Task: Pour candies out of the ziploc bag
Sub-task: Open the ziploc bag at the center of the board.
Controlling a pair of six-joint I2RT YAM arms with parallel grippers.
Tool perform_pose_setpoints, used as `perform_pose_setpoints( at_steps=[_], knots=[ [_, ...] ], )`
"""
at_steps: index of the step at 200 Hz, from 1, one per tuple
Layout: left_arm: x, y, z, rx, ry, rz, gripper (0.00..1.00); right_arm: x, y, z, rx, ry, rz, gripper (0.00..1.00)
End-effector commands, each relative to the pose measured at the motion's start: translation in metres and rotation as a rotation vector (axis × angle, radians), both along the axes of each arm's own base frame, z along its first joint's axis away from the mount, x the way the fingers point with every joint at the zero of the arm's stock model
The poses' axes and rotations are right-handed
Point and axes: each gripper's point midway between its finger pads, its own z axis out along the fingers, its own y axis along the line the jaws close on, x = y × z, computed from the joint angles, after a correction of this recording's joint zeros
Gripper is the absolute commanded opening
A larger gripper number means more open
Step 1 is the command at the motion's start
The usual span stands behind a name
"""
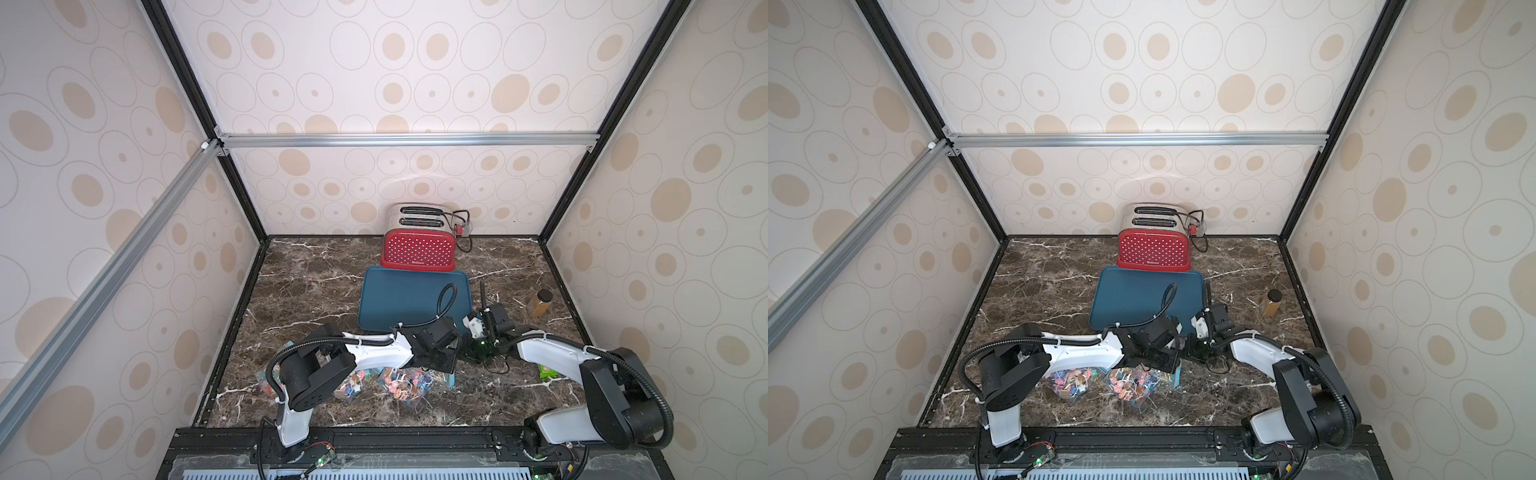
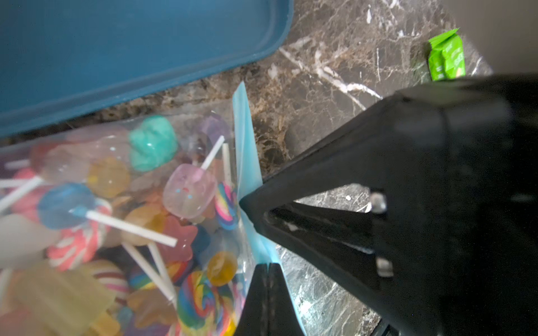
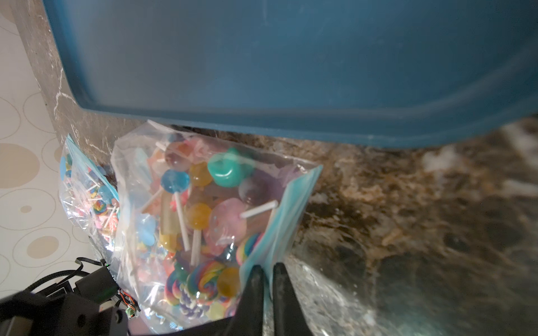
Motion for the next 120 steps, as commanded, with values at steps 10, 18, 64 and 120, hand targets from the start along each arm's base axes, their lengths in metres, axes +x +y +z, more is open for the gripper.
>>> perform_pose_setpoints(
  at_steps=[10,18,64,120],
  knots=[
    [0.005,-0.001,0.013,-0.020,-0.024,0.002,0.15,-0.001,0.003,0.000,-0.002,0.000,0.006,0.02],
    [0.005,0.000,0.014,-0.016,-0.029,0.003,0.18,-0.001,0.003,0.001,-0.003,-0.002,0.008,0.00],
    [0.008,0.001,0.016,0.002,-0.039,0.008,0.30,-0.005,0.001,0.000,-0.004,-0.006,0.011,0.00],
    [0.011,-0.004,0.013,0.011,-0.039,0.004,0.27,-0.012,-0.001,-0.002,-0.003,-0.009,0.017,0.00]
  ],
)
